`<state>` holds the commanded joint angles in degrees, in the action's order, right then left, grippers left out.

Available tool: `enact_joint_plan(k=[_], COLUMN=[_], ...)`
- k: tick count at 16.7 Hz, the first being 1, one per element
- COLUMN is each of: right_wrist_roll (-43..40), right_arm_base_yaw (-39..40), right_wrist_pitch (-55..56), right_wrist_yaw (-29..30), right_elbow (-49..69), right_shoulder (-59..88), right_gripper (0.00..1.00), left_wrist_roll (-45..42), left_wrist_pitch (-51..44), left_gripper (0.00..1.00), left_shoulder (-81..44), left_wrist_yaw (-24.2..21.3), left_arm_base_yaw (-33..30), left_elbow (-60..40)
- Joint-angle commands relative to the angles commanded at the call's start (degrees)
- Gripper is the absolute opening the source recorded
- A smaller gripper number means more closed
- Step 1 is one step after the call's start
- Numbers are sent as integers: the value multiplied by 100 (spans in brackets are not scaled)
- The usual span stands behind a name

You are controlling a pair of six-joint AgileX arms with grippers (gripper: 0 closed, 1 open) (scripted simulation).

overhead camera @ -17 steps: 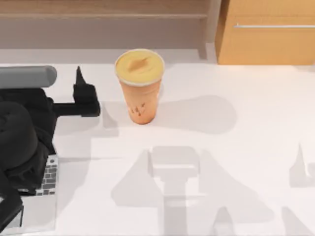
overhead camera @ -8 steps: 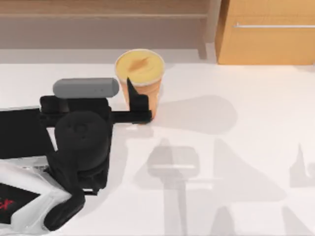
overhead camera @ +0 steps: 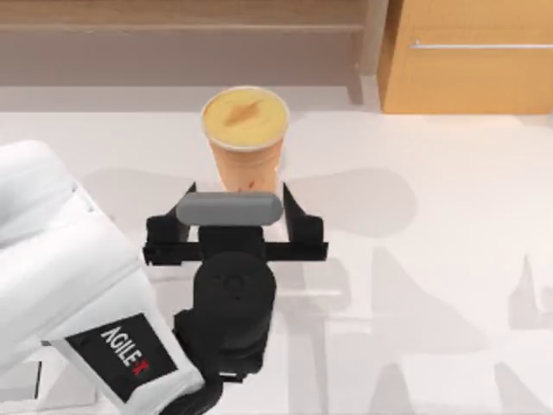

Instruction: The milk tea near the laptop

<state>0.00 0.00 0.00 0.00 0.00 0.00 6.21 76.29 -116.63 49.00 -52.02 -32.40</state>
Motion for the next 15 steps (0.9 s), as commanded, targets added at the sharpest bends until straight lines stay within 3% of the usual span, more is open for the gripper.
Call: enact_joint_plan(k=[8, 15], right_wrist_roll=[0, 0], right_arm_base_yaw=[0, 0], right_wrist_pitch=[0, 0], right_wrist_yaw=[0, 0], right_elbow=[0, 0], right_shoulder=[0, 0], right_gripper=[100, 100], left_wrist_roll=[-1, -138], left_wrist_pitch=[54, -304], left_gripper=[100, 100], left_shoulder=[-100, -724], left_wrist_yaw=[23, -733], left_arm_base_yaw=[-20, 721], left_elbow=[-33, -1125])
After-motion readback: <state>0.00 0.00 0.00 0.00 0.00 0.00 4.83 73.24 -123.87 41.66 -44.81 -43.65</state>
